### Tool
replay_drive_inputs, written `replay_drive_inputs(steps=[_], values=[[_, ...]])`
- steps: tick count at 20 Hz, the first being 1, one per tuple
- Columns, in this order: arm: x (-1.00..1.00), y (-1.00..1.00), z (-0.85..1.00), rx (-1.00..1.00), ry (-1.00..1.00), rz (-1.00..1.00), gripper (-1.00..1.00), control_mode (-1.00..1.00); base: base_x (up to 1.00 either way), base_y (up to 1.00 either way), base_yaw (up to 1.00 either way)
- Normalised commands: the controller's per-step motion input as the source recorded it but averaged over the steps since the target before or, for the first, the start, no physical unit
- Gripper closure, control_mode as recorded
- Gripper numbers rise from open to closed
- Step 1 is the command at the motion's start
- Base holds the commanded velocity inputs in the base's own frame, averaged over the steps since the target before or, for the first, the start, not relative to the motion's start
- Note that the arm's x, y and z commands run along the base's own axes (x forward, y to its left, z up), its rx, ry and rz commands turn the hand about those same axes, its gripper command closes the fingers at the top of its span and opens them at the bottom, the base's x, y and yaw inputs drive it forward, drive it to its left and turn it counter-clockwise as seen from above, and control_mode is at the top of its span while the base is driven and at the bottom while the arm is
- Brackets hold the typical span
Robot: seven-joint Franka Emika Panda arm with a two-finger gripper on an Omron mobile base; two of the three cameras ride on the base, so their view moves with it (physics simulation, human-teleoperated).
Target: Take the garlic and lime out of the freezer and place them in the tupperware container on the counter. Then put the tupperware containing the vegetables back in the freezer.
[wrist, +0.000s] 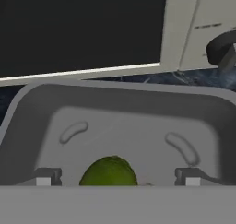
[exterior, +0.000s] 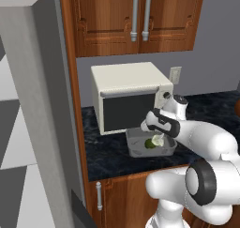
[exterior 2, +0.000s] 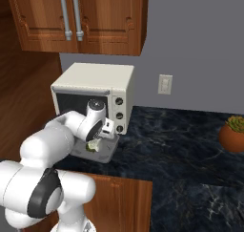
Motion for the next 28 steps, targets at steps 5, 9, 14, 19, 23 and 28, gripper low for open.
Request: replay_drive_inputs(steps=[5,9,14,19,23,28], values=[[-0.45,-0.32,0.25,0.07,-0.01,0.00,-1.00,-1.00,0.00,0.00,0.00],[-0.07,-0.17,0.17,0.02,0.08,0.00,-1.00,-1.00,0.00,0.00,0.00],[0.00,0.11,0.16,0.00,0.10,0.00,-1.00,-1.00,0.00,0.00,0.00],[-0.01,0.39,0.19,0.00,0.12,0.00,-1.00,-1.00,0.00,0.00,0.00],[-0.03,0.55,0.02,0.00,0.11,0.00,-1.00,-1.00,0.00,0.00,0.00],[-0.02,0.54,0.00,0.00,0.10,0.00,-1.00,-1.00,0.00,0.00,0.00]])
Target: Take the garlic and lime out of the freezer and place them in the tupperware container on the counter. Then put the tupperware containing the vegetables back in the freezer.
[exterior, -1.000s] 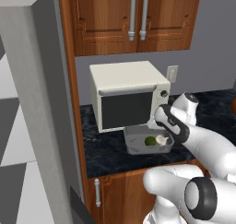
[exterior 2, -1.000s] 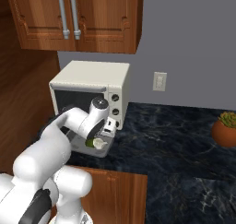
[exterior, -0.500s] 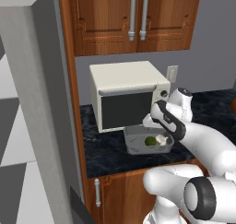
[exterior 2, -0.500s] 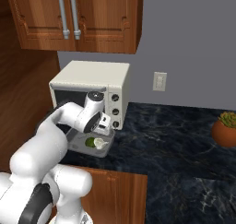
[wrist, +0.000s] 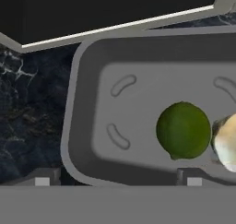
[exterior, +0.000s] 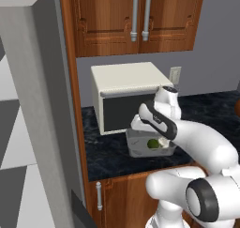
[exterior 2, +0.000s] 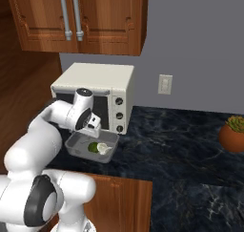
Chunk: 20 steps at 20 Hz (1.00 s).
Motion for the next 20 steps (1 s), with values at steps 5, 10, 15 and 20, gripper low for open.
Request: replay_drive_inputs(steps=[5,10,15,20], values=[[-0.02,0.59,0.00,-0.02,0.07,0.00,-1.00,-1.00,0.00,0.00,0.00],[0.01,0.37,-0.01,-0.02,0.07,-0.03,-1.00,-1.00,0.00,0.00,0.00],[0.08,0.06,-0.12,-0.02,0.01,-0.05,-1.00,-1.00,0.00,0.00,0.00],[0.08,0.08,-0.34,-0.11,0.00,-0.04,-1.00,-1.00,0.00,0.00,0.00]])
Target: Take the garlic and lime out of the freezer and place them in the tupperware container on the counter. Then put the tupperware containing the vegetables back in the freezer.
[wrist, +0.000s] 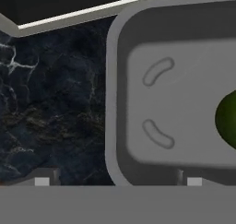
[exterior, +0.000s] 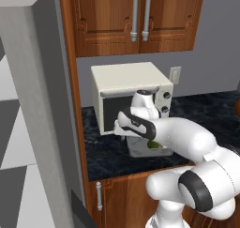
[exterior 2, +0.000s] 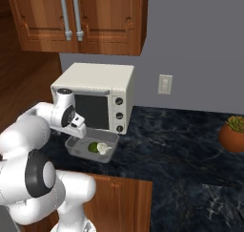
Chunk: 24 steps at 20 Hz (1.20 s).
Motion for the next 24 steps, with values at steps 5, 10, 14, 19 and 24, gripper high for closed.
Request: replay_drive_inputs(steps=[5,10,14,19,24], values=[[0.04,0.01,-0.17,-0.03,0.01,-0.03,-1.00,-1.00,0.00,0.00,0.00],[0.11,0.00,-0.18,-0.01,0.01,-0.02,-1.00,-1.00,0.00,0.00,0.00],[0.10,0.00,-0.22,-0.02,0.00,-0.02,-1.00,-1.00,0.00,0.00,0.00],[0.07,0.00,-0.24,-0.02,0.00,-0.01,-1.00,-1.00,0.00,0.00,0.00],[0.02,0.00,-0.20,-0.01,0.00,-0.01,-1.00,-1.00,0.00,0.00,0.00]])
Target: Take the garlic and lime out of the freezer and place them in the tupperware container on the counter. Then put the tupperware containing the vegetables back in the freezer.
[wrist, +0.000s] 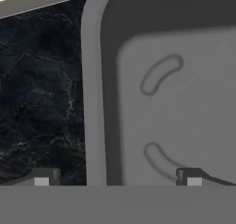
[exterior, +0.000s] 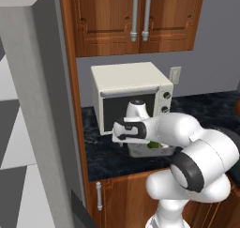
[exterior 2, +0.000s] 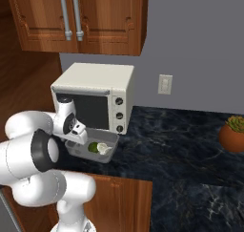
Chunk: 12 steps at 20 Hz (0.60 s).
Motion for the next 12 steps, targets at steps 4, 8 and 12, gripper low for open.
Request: replay_drive_inputs(steps=[4,8,12], values=[[0.00,0.00,-0.16,0.00,0.00,-0.01,-1.00,-1.00,0.00,0.00,0.00],[0.00,0.00,-0.11,0.00,0.00,0.00,-1.00,-1.00,0.00,0.00,0.00],[0.00,0.00,-0.03,0.00,0.00,0.00,1.00,-1.00,0.00,0.00,0.00]])
